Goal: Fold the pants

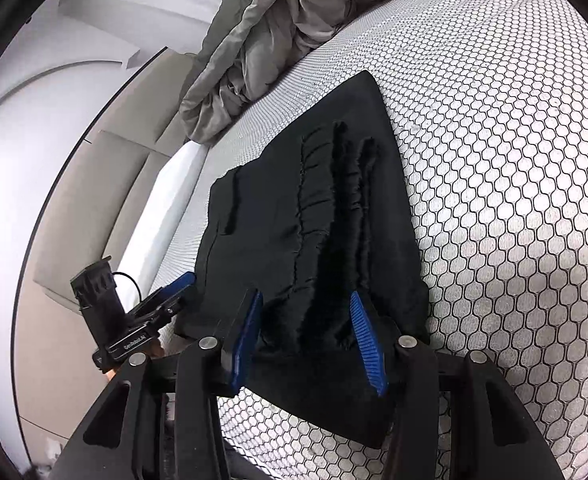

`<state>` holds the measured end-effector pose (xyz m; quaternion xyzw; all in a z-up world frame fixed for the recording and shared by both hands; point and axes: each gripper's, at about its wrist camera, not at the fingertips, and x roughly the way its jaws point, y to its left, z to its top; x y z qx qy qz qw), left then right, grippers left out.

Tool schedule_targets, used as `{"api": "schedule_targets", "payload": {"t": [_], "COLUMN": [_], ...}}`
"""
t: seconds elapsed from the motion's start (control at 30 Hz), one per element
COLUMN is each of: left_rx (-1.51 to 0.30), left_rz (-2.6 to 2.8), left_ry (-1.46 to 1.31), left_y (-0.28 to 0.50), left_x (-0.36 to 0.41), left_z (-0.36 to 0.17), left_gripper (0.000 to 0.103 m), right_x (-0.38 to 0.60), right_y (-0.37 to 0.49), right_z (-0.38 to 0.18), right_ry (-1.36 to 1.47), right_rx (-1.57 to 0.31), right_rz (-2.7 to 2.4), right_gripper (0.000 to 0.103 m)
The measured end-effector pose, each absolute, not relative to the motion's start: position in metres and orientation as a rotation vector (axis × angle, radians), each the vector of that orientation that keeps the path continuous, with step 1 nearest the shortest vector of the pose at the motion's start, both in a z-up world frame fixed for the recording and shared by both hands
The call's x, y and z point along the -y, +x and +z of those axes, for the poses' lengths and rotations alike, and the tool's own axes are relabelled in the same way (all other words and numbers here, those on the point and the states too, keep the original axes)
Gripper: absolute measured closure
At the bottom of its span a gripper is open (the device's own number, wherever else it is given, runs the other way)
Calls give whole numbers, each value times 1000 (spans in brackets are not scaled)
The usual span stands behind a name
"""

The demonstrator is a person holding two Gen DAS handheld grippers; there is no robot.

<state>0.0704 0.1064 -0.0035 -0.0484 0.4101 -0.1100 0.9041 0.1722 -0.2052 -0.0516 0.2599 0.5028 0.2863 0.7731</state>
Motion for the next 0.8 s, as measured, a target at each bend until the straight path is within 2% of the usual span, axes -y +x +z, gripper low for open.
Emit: {"api": "schedule_targets", "payload": {"t": [0.07, 0.1, 0.17, 0.23, 0.3, 0.5, 0.53, 0.57, 0.6, 0.67, 0.8], "left_rx": [-847, -847, -846, -847, -847, -848, -848, -847, -846, -839, -835], "left_rz": [-228, -228, -229, -230, -231, -229, -228, -226, -226, -225, -222], "left_ry": [-101, -102, -104, -102, -97, -97, -97, -99, -101, -116, -167], "left_y": [71, 71, 71, 71, 70, 71, 71, 71, 70, 70, 71], "left_x": [-108, -109, -110, -110, -110, -108, -107, -107, -108, -113, -124], "left_z": [-3, -3, -3, -3, -3, -3, -2, -2, -2, 0, 2], "left_gripper": [39, 39, 39, 39, 39, 39, 39, 39, 39, 39, 39], "right_x": [203, 201, 197, 195, 198, 203, 203, 201, 199, 199, 206], "right_y": [169, 166, 162, 162, 165, 178, 181, 182, 183, 179, 156], "right_z": [-44, -39, -30, -29, -38, -58, -59, -58, -56, -47, -17], "right_ry": [534, 525, 508, 496, 521, 588, 596, 573, 549, 555, 602], "right_rx": [-1063, -1044, -1020, -1035, -1087, -1109, -1101, -1095, -1099, -1082, -1020], "right_rz": [621, 641, 683, 674, 677, 690, 689, 673, 661, 669, 727], "right_gripper": [84, 87, 87, 84, 66, 65, 72, 84, 88, 92, 94]}}
